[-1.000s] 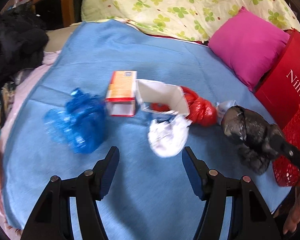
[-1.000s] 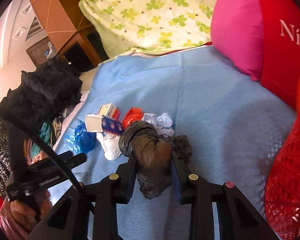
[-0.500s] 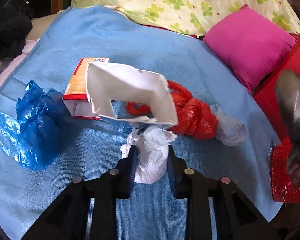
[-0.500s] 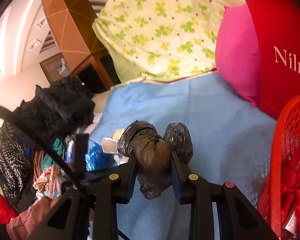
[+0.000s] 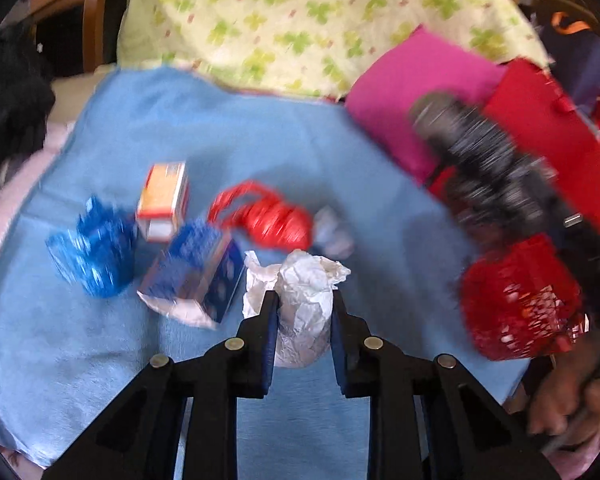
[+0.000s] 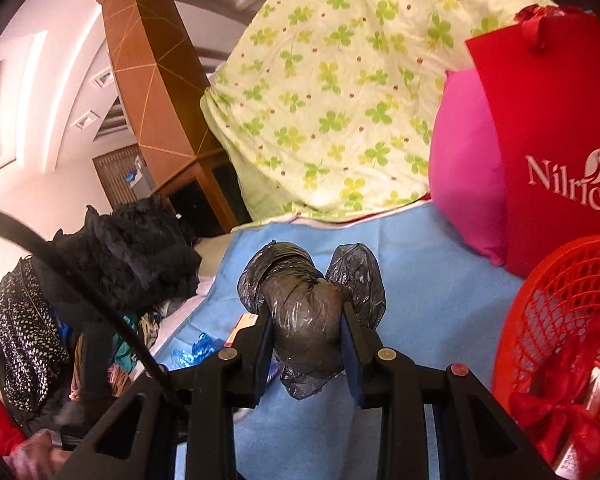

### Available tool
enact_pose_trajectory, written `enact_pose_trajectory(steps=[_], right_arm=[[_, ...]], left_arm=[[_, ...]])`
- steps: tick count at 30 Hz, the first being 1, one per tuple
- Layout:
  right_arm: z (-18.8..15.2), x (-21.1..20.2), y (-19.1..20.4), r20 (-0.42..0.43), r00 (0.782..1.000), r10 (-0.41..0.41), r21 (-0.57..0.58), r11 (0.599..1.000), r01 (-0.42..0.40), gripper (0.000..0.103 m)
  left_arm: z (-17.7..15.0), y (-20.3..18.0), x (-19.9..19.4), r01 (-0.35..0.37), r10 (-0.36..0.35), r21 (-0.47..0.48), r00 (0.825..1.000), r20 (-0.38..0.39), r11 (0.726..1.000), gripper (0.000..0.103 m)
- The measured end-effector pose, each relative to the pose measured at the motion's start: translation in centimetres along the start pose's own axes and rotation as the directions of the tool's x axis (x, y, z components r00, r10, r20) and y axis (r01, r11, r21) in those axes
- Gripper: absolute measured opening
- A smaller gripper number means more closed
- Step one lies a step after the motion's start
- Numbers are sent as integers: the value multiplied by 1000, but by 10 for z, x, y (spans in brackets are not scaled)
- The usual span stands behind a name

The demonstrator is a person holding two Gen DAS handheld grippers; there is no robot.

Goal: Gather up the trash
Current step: 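Lift the black bag toward the basket with the right gripper while the left grasps white tissue, then carry the black bag and white tissue over the basket and open both grippers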

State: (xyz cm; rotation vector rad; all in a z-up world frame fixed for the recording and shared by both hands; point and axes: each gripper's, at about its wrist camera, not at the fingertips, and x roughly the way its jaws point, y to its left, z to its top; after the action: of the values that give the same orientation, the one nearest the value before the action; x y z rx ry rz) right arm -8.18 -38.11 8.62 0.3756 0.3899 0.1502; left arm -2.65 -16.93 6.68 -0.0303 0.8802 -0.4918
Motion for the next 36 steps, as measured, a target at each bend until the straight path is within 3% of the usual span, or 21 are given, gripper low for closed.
enact_pose_trajectory(steps=[5,10,36], right_arm=[[5,-13,-5,46,999,-15,-4,1000,16,33],[10,-31,-13,98,995,-25,11,1000,24,33],[21,-73,-69,168,982,-87,84,994,74,33]], left_arm=[[16,-40,-44,8,-18,89,993,112,996,25],[18,-69,-68,11,-41,171,984,174,985,25],[29,-141,-58,40,-93,283,980,177,958,25]])
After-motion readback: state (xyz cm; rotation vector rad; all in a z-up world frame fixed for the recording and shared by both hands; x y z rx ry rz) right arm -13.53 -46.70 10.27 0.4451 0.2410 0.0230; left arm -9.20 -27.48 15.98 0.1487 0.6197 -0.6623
